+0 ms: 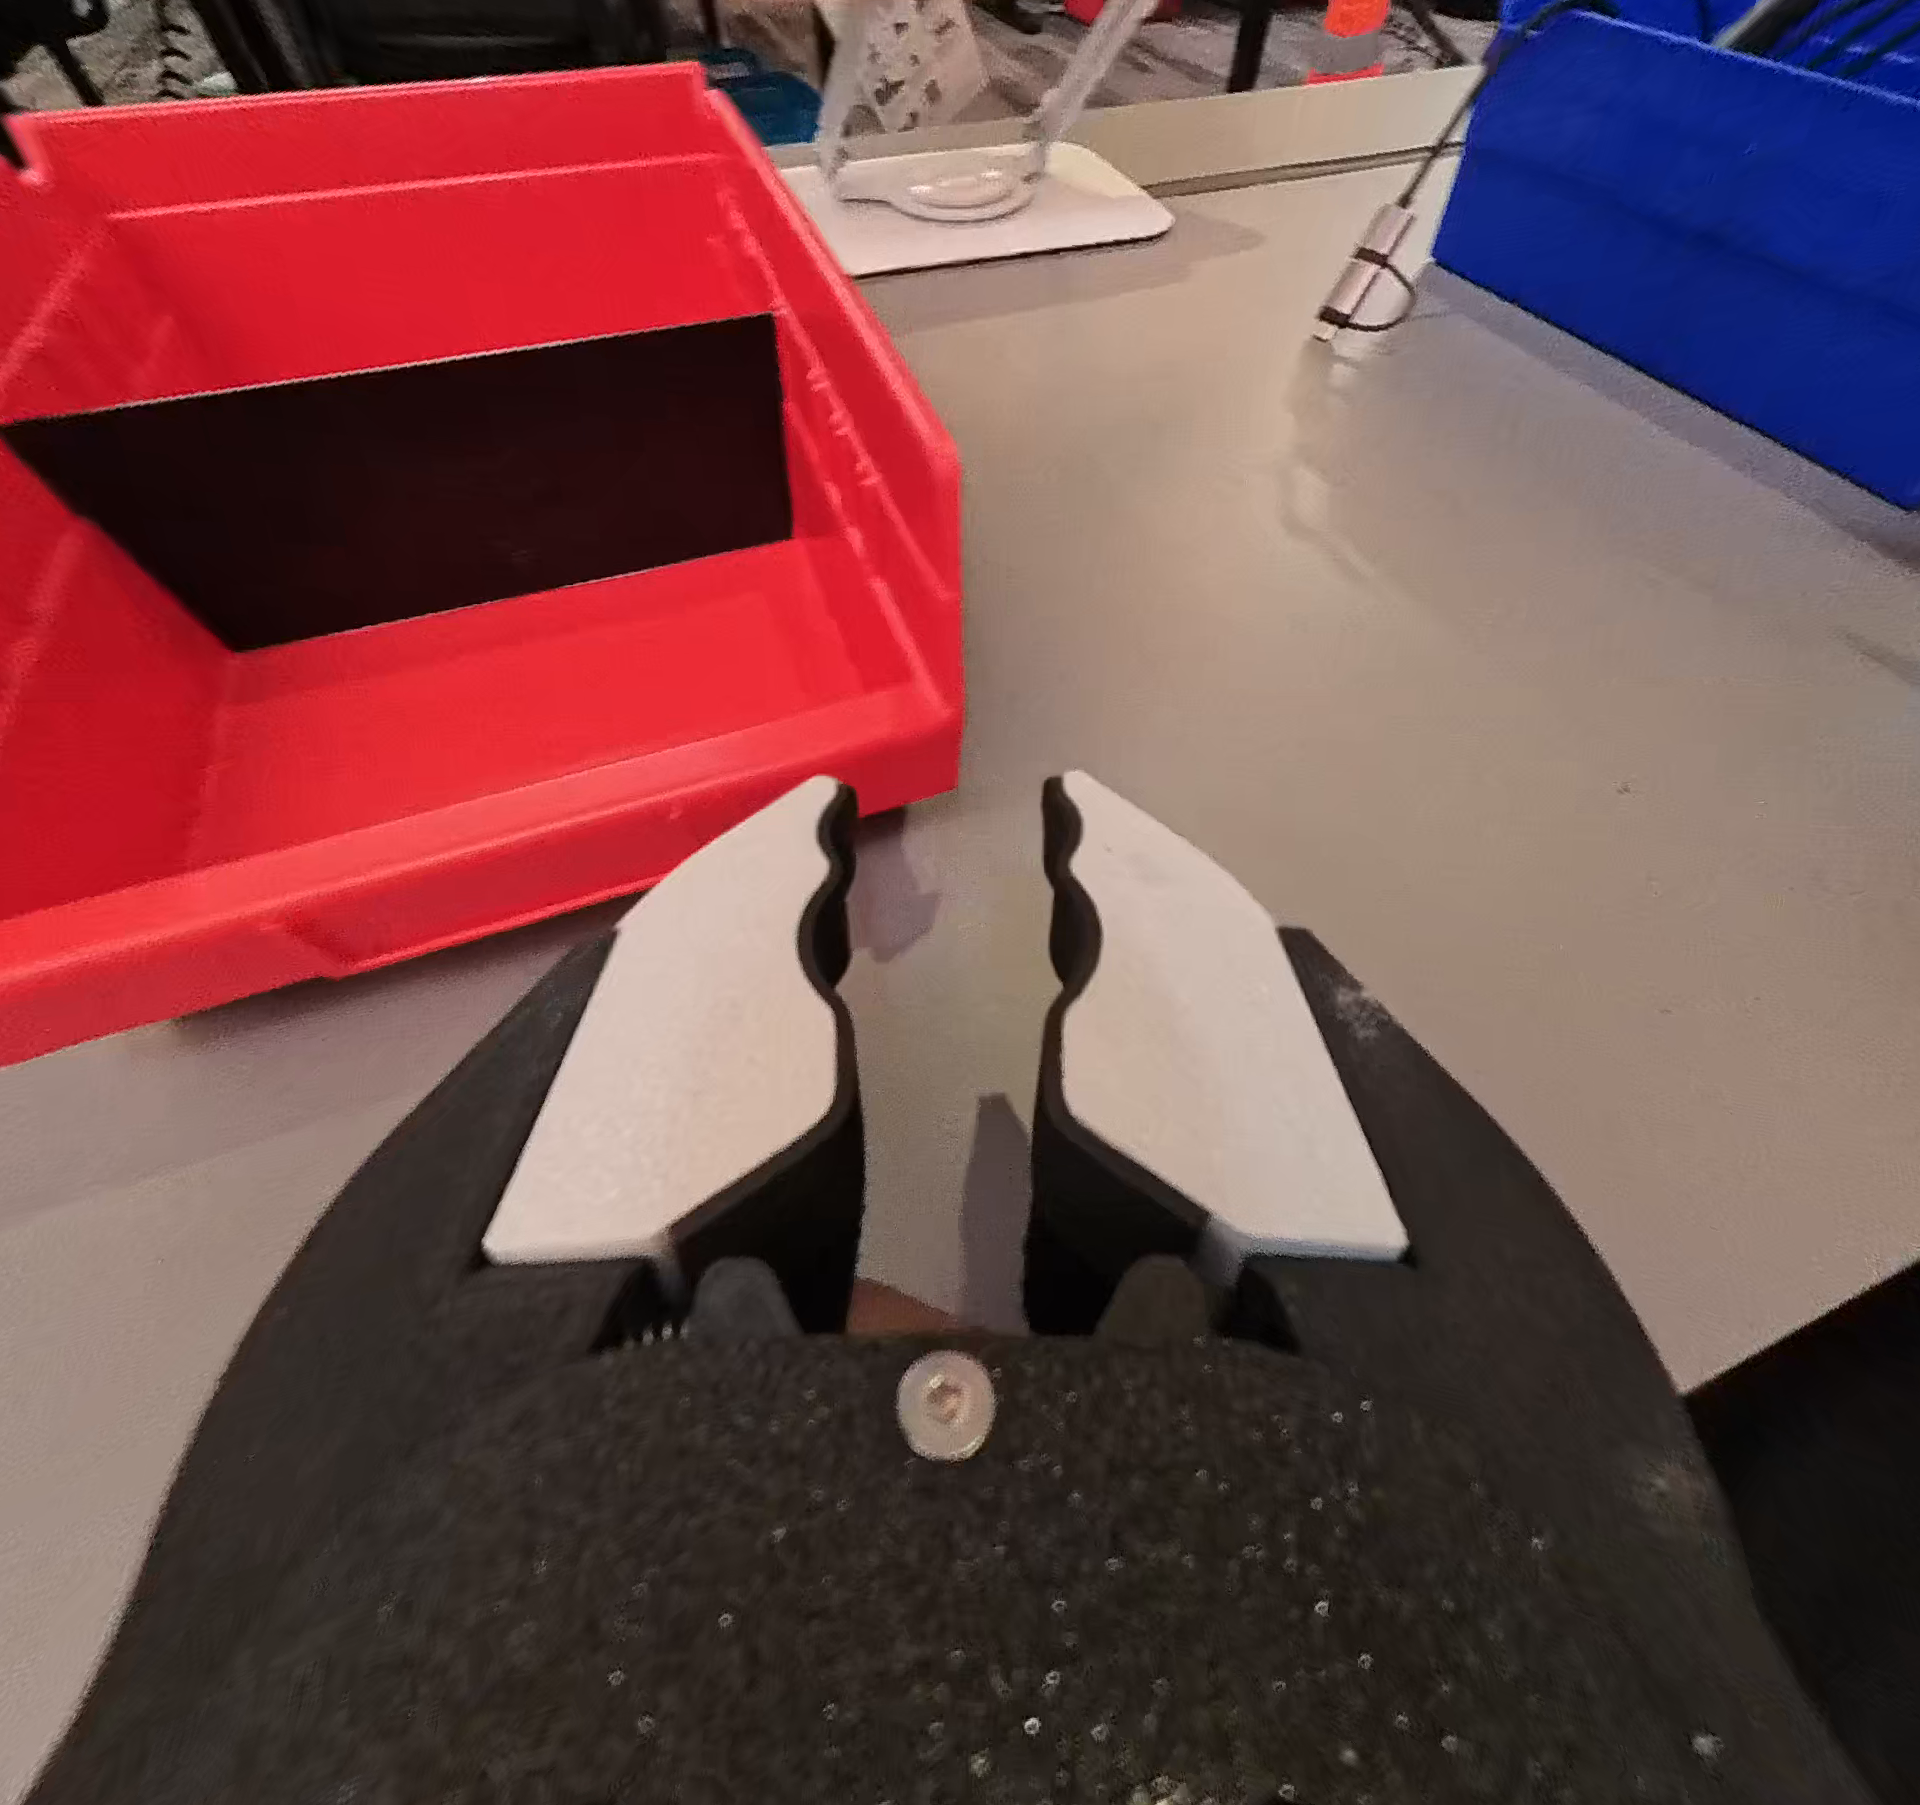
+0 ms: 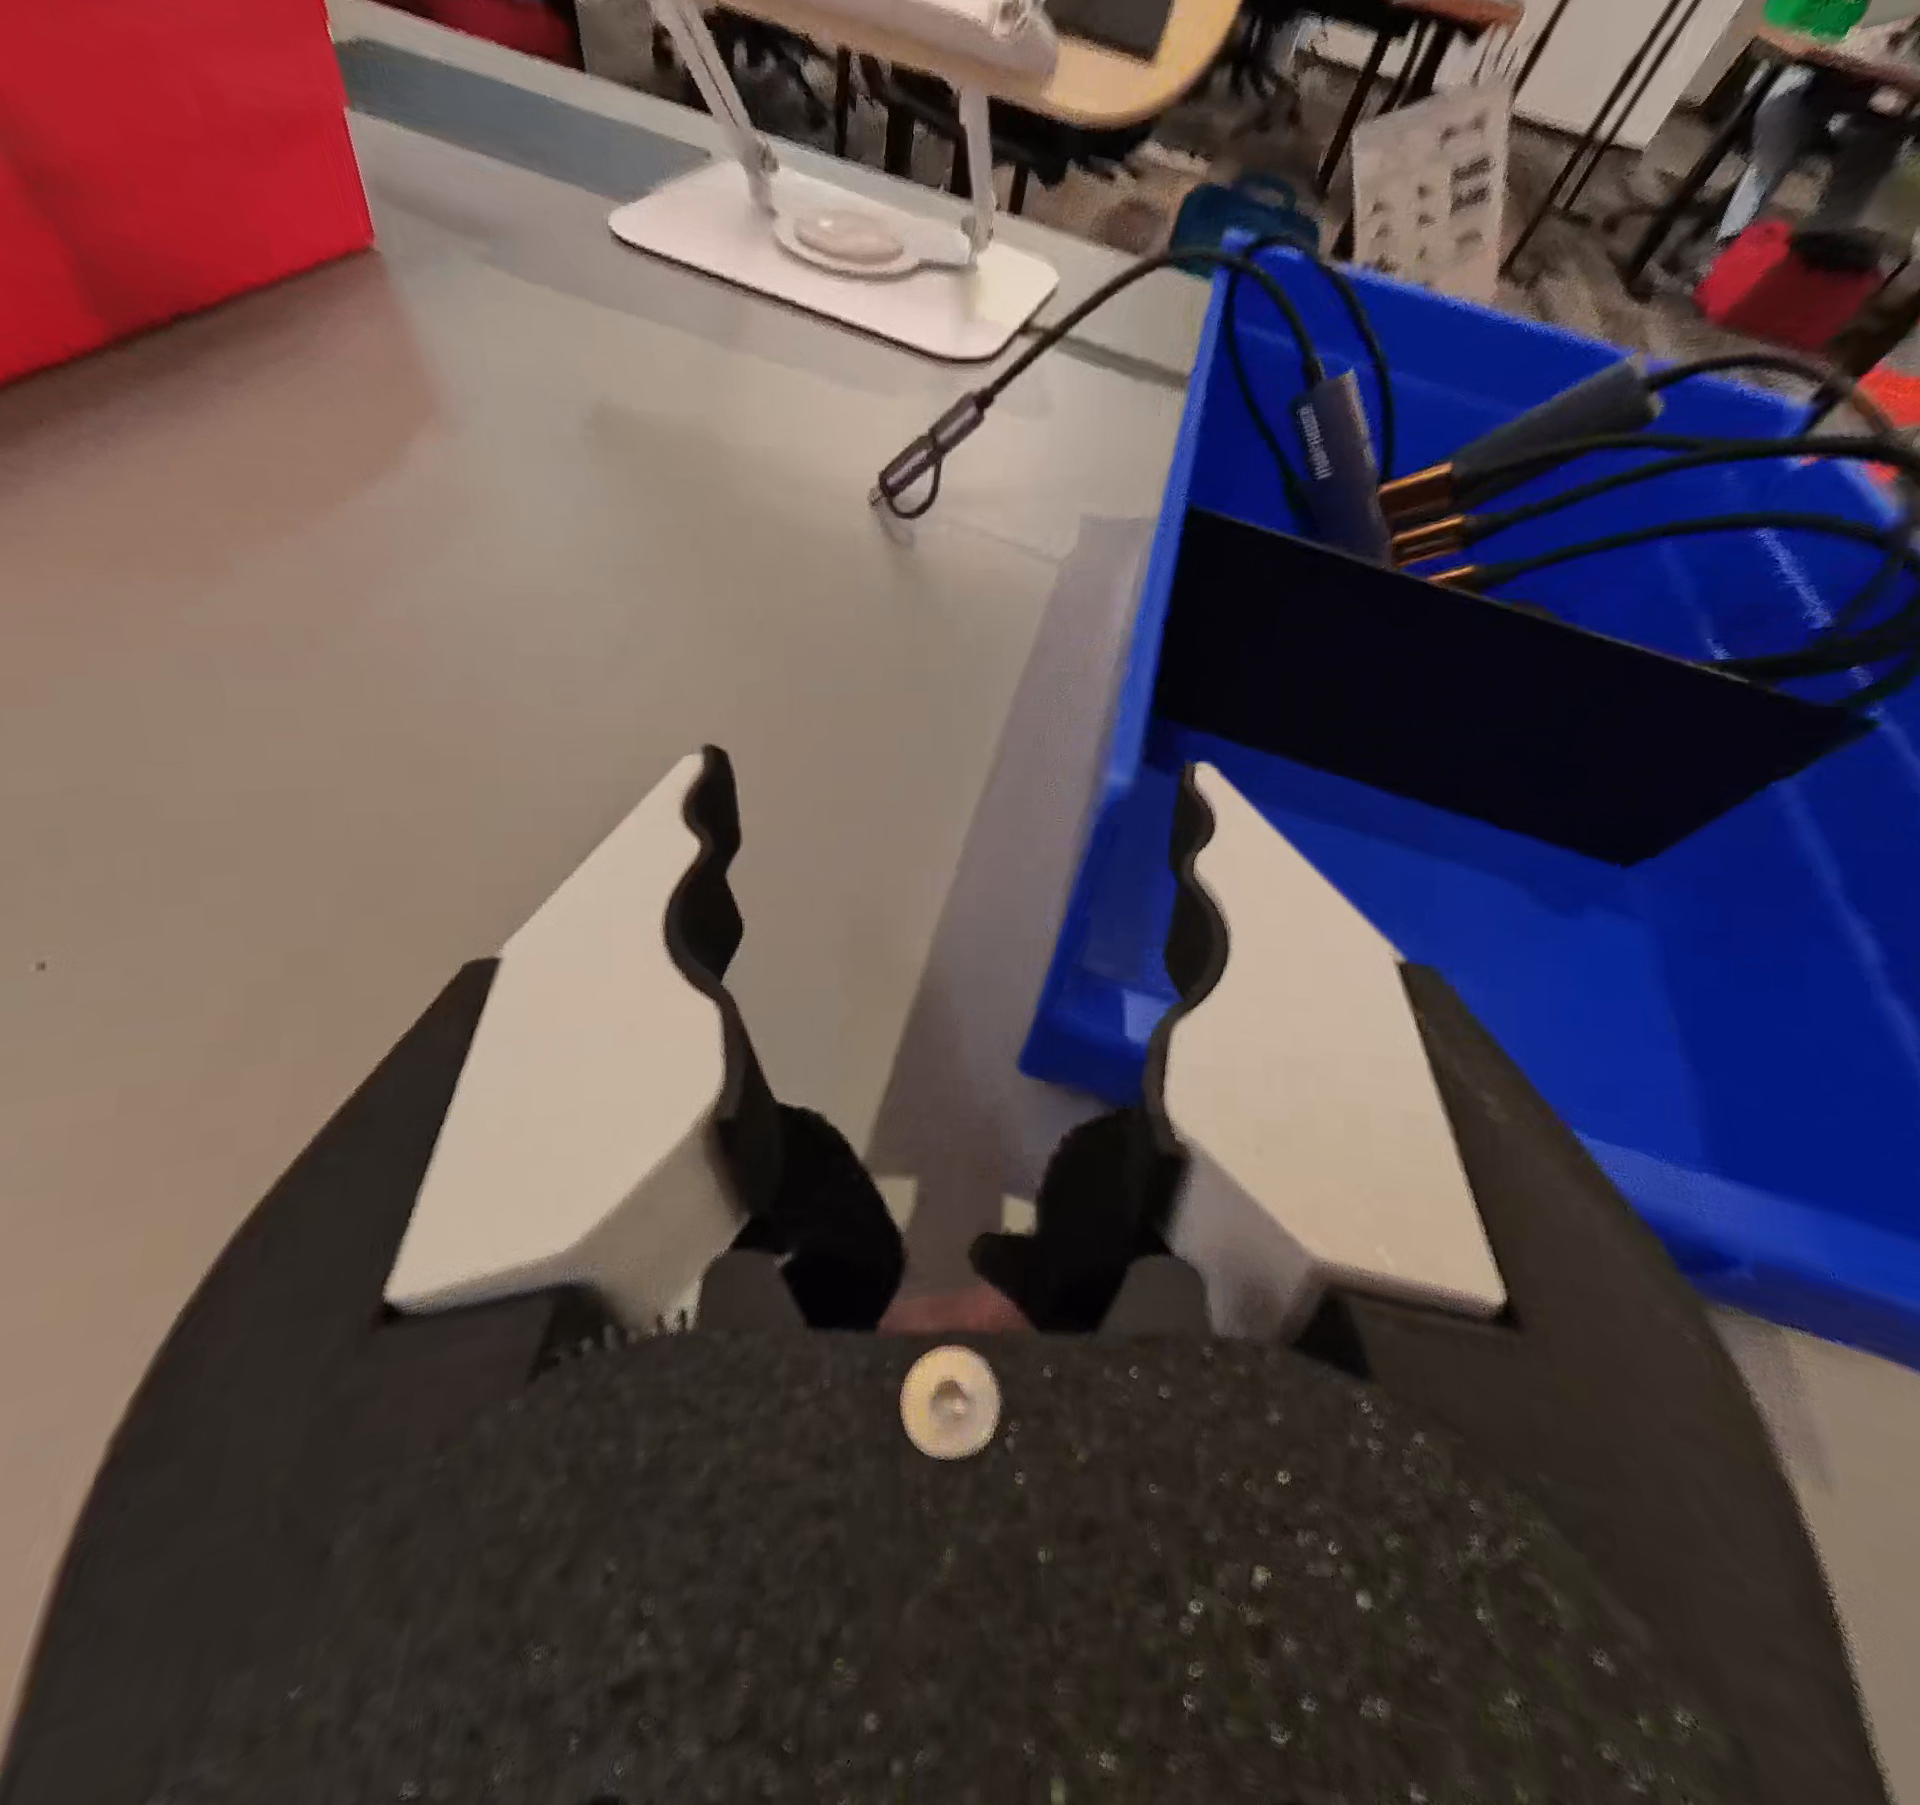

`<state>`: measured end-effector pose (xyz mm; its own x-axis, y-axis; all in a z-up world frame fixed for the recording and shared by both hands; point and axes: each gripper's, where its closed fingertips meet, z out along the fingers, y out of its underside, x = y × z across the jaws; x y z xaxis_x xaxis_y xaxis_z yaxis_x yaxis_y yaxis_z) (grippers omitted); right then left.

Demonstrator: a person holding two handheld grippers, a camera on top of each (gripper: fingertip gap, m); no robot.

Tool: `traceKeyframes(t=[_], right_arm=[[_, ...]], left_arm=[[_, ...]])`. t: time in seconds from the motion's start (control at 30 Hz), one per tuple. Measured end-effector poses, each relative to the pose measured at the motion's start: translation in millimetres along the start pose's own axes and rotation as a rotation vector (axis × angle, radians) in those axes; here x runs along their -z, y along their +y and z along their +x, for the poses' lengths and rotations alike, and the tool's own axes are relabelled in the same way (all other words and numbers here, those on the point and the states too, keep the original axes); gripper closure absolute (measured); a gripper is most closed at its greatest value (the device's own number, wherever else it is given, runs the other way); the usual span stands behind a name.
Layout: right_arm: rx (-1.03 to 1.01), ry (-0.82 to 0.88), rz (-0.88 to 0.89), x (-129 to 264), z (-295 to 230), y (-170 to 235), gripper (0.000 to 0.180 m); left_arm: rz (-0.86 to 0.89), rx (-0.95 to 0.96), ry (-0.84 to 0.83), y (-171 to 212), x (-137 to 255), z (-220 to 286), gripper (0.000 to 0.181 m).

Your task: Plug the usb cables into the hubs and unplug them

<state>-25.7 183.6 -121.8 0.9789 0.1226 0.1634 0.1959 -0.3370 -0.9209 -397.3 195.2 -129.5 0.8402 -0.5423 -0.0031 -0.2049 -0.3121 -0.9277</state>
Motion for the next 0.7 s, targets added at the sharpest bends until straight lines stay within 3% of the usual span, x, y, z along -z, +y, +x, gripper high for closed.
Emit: traceKeyframes(t=[0.17, 0.23, 0.3, 0.37, 0.5, 0.6, 0.7], right_arm=[[-0.167, -0.162, 0.004, -13.2, -28.3, -15.5, 0.095], [-0.187, -0.232, 0.023, -4.6, -38.2, -20.7, 0.109], [-0.189, -0.168, 0.093, 11.0, -21.8, -29.9, 0.11], [-0.182, 0.002, 0.188, 32.8, 19.3, -35.5, 0.11], [-0.24, 0.391, 0.158, 69.1, 126.0, -0.2, 0.118], [-0.341, 0.473, 0.036, 63.0, 164.2, 35.2, 0.118], [-0.375, 0.383, -0.03, 37.7, 160.1, 50.0, 0.13]], left_arm=[[0.018, -0.02, 0.089, -5.9, -9.4, 40.3, 0.143], [0.022, -0.038, 0.146, -10.5, -19.1, 67.0, 0.143], [0.017, -0.049, 0.233, -17.5, -35.3, 103.6, 0.143], [-0.015, -0.05, 0.334, -25.8, -56.8, 147.2, 0.137], [-0.05, -0.032, 0.483, -59.4, -107.5, 240.4, 0.122], [-0.036, -0.08, 0.456, -82.1, -152.7, 289.1, 0.121], [-0.094, -0.057, 0.352, -81.8, -192.9, 303.3, 0.128]])
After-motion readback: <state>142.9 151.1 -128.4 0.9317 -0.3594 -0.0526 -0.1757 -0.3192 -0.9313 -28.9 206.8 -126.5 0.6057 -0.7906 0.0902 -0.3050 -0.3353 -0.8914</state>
